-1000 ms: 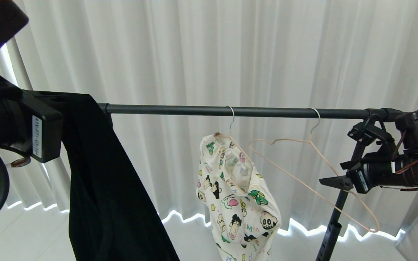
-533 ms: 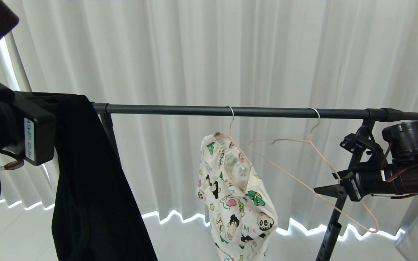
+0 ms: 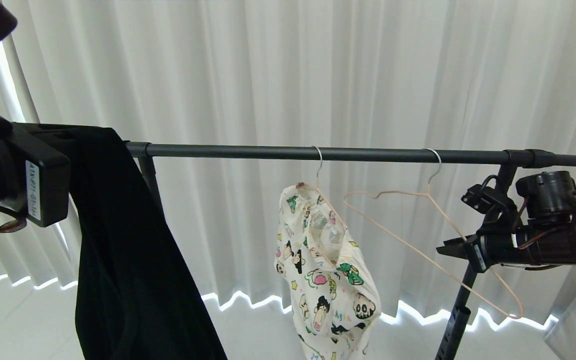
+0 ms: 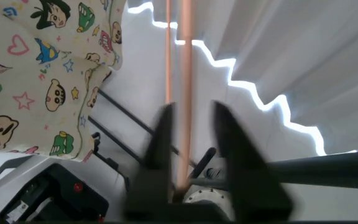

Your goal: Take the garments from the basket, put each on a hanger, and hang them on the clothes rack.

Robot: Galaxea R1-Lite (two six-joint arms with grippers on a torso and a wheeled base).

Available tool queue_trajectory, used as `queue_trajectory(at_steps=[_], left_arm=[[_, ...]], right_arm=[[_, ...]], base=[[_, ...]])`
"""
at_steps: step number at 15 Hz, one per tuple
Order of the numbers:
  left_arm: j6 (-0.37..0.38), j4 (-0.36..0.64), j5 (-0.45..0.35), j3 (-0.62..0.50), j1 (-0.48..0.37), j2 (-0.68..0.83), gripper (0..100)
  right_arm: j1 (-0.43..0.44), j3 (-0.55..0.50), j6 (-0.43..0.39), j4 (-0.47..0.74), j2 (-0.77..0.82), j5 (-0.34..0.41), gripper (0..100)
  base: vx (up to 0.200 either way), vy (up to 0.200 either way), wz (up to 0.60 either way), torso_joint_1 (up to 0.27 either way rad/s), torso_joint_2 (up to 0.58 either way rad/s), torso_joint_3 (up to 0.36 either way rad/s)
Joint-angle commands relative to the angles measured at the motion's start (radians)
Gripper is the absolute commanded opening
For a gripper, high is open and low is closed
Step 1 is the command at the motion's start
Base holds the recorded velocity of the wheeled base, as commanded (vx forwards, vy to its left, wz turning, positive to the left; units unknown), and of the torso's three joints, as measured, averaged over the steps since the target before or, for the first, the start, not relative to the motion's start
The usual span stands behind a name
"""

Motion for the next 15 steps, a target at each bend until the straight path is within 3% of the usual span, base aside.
queue_trajectory(at_steps=[1,6,10,15], left_arm=[[0.0,0.0,0.0,0.0,0.0,0.0,0],[0.0,0.0,0.0,-0.001,0.0,-0.001,0],[0.0,0.0,0.0,0.005,0.0,-0.017,0],[0.0,-0.002,-0.001,0.03,0.0,-0.043,0]], right_arm=[[0.0,0.0,0.0,-0.001,0.005,0.0,0],[0.0,0.003,0.005,-0.01,-0.046,0.004,0],[0.004,0.023,0.06,-0.01,-0.13,0.004,0],[0.004,0.158,0.065,-0.01,-0.305,-0.002,0]], base=[[0.0,0.0,0.0,0.0,0.0,0.0],[0.0,0.0,0.0,0.0,0.0,0.0],[0.0,0.0,0.0,0.0,0.0,0.0],[0.0,0.0,0.0,0.0,0.0,0.0]])
